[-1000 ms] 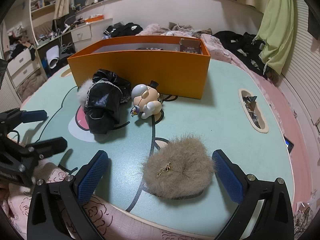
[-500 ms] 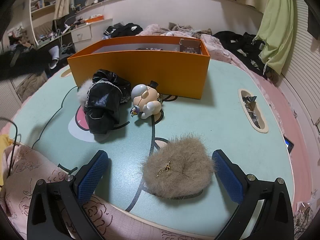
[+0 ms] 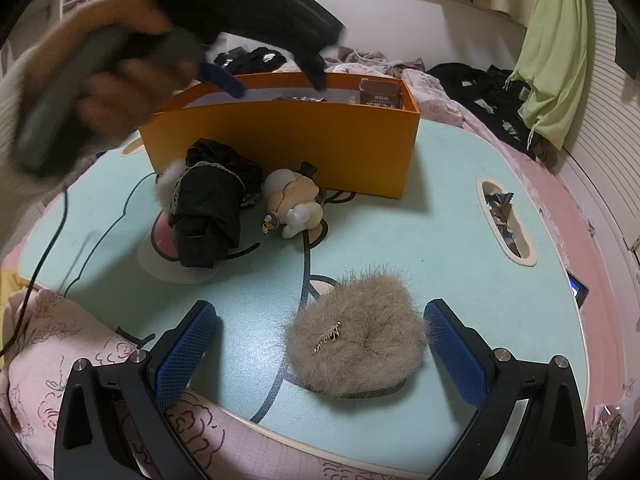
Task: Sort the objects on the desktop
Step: 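Reach the left gripper into the box and grasp the dark patterned case, then lift the case out and place it on the table, open left gripper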
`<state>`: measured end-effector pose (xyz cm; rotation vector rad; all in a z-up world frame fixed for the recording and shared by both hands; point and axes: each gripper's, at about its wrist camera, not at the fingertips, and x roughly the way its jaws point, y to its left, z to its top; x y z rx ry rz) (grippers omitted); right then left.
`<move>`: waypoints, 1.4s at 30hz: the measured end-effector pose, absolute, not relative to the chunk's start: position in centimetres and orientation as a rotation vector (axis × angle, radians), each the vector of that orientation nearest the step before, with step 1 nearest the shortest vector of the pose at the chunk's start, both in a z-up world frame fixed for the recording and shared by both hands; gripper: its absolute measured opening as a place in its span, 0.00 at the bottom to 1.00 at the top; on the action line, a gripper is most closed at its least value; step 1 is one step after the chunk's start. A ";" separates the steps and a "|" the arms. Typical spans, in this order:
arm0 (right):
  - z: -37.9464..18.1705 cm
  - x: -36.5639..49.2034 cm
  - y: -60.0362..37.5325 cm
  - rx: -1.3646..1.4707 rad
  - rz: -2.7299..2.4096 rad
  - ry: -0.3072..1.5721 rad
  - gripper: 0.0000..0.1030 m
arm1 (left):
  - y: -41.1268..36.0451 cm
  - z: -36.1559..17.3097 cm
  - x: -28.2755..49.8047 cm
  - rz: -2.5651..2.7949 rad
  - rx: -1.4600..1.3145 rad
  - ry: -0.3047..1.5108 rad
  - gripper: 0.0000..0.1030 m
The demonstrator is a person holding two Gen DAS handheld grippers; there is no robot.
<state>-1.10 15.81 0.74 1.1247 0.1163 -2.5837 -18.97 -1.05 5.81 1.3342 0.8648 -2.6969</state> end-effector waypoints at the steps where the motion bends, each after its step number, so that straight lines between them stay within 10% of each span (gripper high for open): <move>1: 0.8 -1.0 15.9 1.122 -2.584 0.115 1.00 | -0.9 5.5 -19.7 -2.684 1.362 0.874 0.86; 5: 0.6 -1.0 15.9 1.123 -2.584 0.111 1.00 | -1.2 4.2 -20.9 -2.641 1.390 0.951 0.60; 19: 0.5 -1.0 16.0 1.122 -2.586 0.109 1.00 | -3.5 8.7 -5.8 -3.035 0.833 1.219 0.60; 34: -0.1 -1.2 16.0 1.123 -2.586 0.102 1.00 | 0.3 -0.5 0.2 -2.832 0.901 0.948 0.61; 42: -0.3 -1.2 16.1 1.124 -2.586 0.100 1.00 | 2.2 -0.6 2.4 -2.856 0.988 0.824 0.78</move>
